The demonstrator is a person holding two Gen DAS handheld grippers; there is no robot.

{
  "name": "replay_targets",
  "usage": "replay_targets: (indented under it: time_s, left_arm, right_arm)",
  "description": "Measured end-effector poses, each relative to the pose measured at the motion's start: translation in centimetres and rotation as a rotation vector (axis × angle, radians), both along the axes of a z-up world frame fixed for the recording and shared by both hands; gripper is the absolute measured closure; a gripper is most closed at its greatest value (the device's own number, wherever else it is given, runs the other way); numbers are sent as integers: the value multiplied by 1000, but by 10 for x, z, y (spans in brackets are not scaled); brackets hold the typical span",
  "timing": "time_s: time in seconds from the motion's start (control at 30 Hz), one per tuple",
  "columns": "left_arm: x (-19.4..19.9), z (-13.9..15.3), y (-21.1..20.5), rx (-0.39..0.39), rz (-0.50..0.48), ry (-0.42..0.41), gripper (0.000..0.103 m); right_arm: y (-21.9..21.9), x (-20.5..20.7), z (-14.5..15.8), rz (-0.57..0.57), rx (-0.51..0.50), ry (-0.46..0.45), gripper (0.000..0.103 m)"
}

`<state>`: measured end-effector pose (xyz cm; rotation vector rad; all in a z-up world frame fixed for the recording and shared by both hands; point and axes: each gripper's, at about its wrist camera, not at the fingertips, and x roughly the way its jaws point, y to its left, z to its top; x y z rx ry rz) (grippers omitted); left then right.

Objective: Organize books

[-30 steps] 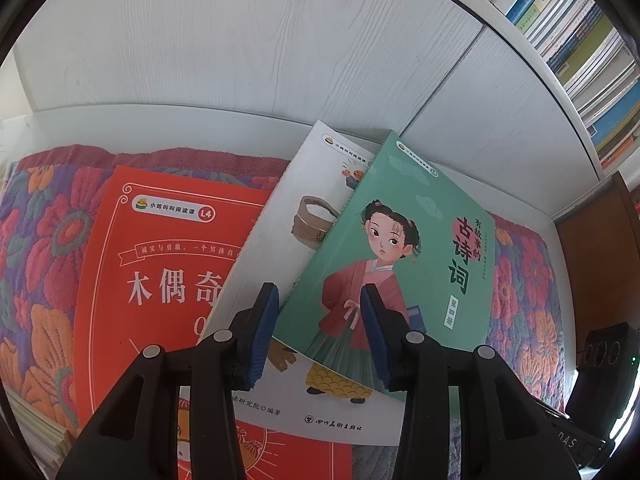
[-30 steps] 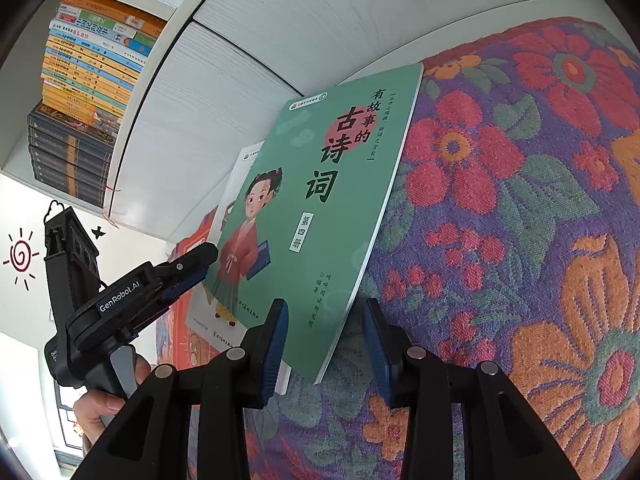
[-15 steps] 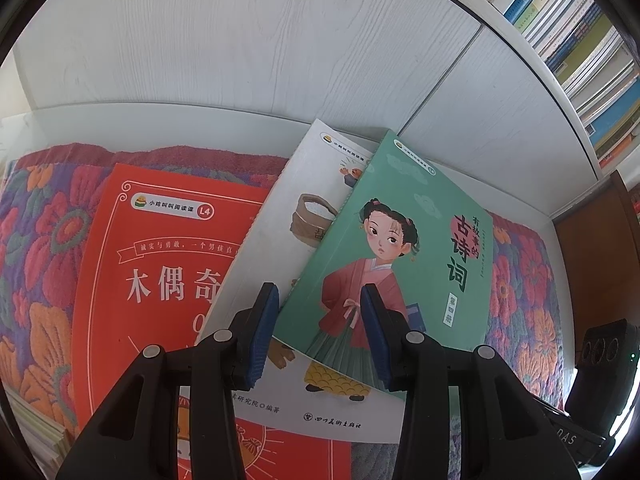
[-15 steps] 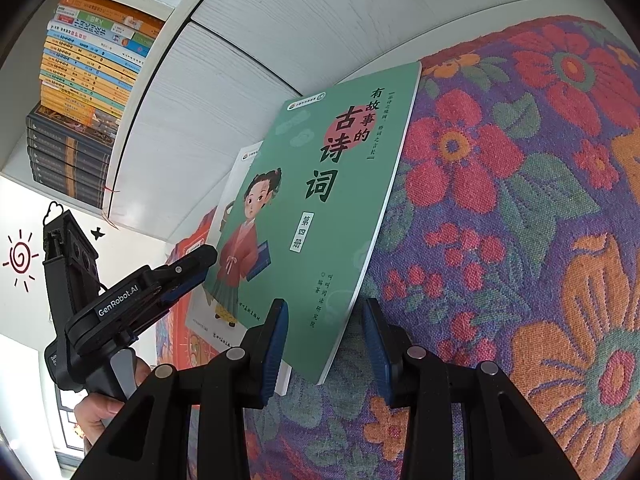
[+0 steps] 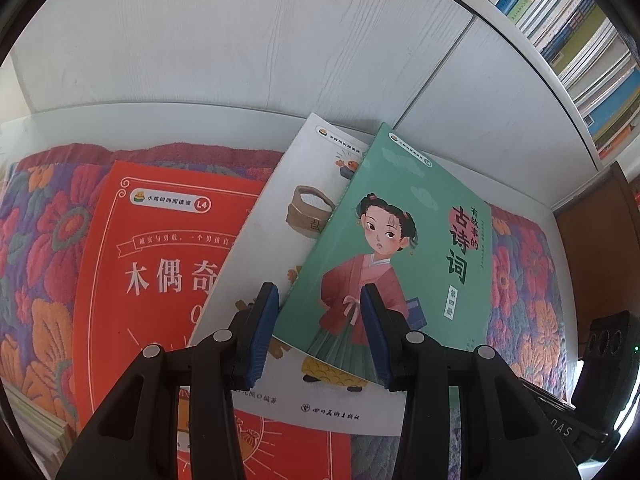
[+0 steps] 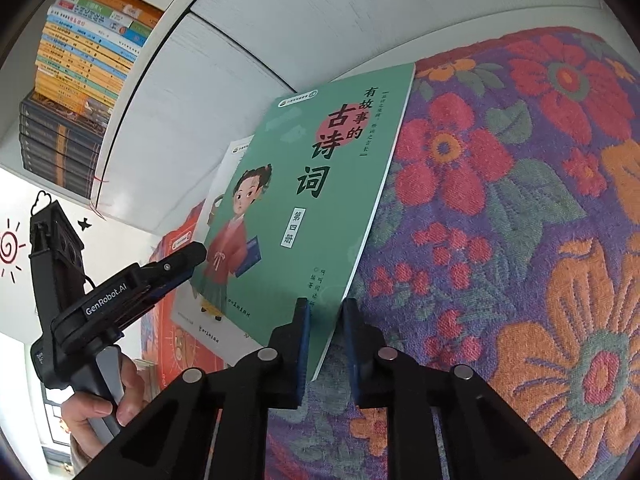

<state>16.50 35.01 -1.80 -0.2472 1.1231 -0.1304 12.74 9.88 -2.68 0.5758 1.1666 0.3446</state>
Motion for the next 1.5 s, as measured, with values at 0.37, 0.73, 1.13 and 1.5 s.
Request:
replay_targets:
  time_s: [0.37,0.73,1.13,1.5]
  left_arm:
    - [-28,5,-6,-5,-26,17,63]
    - [-66,7,-10,-70,-40,33,63]
    - [-88,16,13,-74,10,25,63]
    - [-102,24,25,-95,29,20,63]
  right_arm:
    - [-5,-14,17,53,-28,-7,90]
    - [-4,-47,23,93,-22,2,98]
    - [-24,-57,-6,-11,120,92,97]
    - [-16,-52,-20,-47,247,114,90]
